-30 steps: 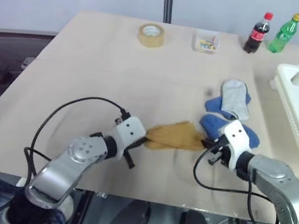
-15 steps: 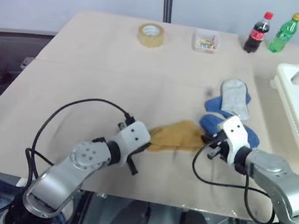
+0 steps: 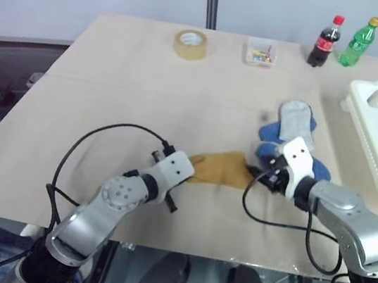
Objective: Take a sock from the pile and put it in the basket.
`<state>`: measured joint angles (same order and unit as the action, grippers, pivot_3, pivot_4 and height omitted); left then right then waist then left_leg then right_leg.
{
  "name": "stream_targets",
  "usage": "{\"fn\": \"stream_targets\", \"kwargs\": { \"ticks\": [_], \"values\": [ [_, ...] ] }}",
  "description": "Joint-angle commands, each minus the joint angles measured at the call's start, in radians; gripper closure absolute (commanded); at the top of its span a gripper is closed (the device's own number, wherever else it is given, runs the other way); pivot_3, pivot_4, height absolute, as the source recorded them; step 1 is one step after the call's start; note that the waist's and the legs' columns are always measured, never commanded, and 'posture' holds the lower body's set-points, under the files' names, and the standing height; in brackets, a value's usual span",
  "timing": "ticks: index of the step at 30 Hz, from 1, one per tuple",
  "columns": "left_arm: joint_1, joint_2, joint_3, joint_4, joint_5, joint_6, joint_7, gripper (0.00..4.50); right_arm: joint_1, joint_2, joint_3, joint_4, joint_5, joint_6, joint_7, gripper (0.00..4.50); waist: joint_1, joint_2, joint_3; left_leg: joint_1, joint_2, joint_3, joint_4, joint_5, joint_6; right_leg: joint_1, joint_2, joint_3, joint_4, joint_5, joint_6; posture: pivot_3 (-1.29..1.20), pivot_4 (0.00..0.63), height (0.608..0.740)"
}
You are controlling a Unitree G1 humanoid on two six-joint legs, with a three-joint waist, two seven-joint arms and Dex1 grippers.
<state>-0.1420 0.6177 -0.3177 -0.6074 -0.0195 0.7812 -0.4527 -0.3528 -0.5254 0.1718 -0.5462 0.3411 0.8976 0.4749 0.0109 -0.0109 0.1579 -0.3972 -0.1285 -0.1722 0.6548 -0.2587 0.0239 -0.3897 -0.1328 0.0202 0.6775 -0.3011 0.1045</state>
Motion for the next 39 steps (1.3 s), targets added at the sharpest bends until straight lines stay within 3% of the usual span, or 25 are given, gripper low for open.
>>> {"fn": "stream_targets", "kwargs": {
  "ticks": [1,6,11,14,19,24,28,32,39],
  "values": [
    [0.004,-0.016,0.008,0.03,0.014,-0.053,0.002,3.03,-0.038,0.008,0.127,0.019,-0.066,-0.097,0.039,1.85,0.0,0.0,0.0,0.0,0.0,0.0,0.0,0.0,0.0,0.0,0.0,0.0,0.0,0.0,0.0,0.0,0.15,0.74],
    [0.017,-0.008,0.011,0.049,0.064,-0.084,0.021,0.9,-0.03,0.013,0.222,0.148,-0.156,-0.213,0.062,1.85,0.004,-0.001,0.0,0.0,-0.001,0.0,0.0,0.0,0.0,0.0,-0.001,0.0,-0.001,0.0,0.0,0.0,0.15,0.74],
    [0.07,-0.036,0.091,0.046,0.033,-0.057,0.027,0.9,-0.003,0.022,0.235,0.219,-0.205,-0.265,0.073,1.85,-0.006,0.0,-0.001,0.0,0.0,0.0,0.0,0.0,0.0,-0.001,0.0,0.0,0.0,0.0,0.0,0.0,0.15,0.74],
    [0.086,-0.204,0.228,0.056,-0.133,0.067,0.035,0.9,-0.004,0.048,0.228,0.242,-0.213,-0.289,0.069,1.85,-0.01,0.001,-0.002,0.001,0.0,0.0,0.0,0.0,0.0,0.0,0.0,0.001,0.001,0.0,0.0,0.0,0.15,0.74],
    [0.059,-0.229,0.249,0.064,-0.219,0.236,0.001,0.9,-0.009,0.096,0.207,0.234,-0.215,-0.271,0.054,1.85,-0.015,0.0,-0.003,0.001,0.001,-0.001,0.002,0.001,-0.001,0.0,0.001,-0.001,0.002,0.0,0.0,0.0,0.15,0.74],
    [-0.002,-0.43,0.395,0.152,-0.415,0.339,-0.004,0.9,-0.002,0.111,0.215,0.228,-0.238,-0.269,0.053,1.85,-0.008,0.0,-0.005,0.001,0.0,-0.001,0.002,0.001,-0.001,0.001,0.001,-0.001,0.002,0.0,0.0,0.0,0.15,0.74],
    [-0.044,-0.496,0.487,0.231,-0.583,0.414,-0.083,0.9,-0.007,0.119,0.204,0.226,-0.248,-0.262,0.049,1.85,-0.006,0.0,-0.005,0.001,0.0,-0.002,0.003,0.001,-0.001,0.001,0.001,-0.001,0.002,0.0,0.0,0.0,0.15,0.74],
    [-0.092,-0.504,0.571,0.347,-0.711,0.438,-0.147,0.9,-0.015,0.12,0.198,0.235,-0.256,-0.266,0.053,1.85,-0.007,0.0,-0.005,0.001,0.0,-0.002,0.003,0.001,-0.001,0.001,0.001,-0.002,0.002,0.0,0.0,0.0,0.15,0.74],
    [-0.102,-0.506,0.65,0.374,-0.867,0.436,-0.149,0.9,-0.009,0.122,0.192,0.229,-0.267,-0.264,0.054,1.85,-0.024,0.0,-0.005,0.0,0.0,-0.002,0.003,0.001,-0.001,0.001,0.001,-0.001,0.002,0.0,0.0,0.0,0.15,0.74]
  ]
}}
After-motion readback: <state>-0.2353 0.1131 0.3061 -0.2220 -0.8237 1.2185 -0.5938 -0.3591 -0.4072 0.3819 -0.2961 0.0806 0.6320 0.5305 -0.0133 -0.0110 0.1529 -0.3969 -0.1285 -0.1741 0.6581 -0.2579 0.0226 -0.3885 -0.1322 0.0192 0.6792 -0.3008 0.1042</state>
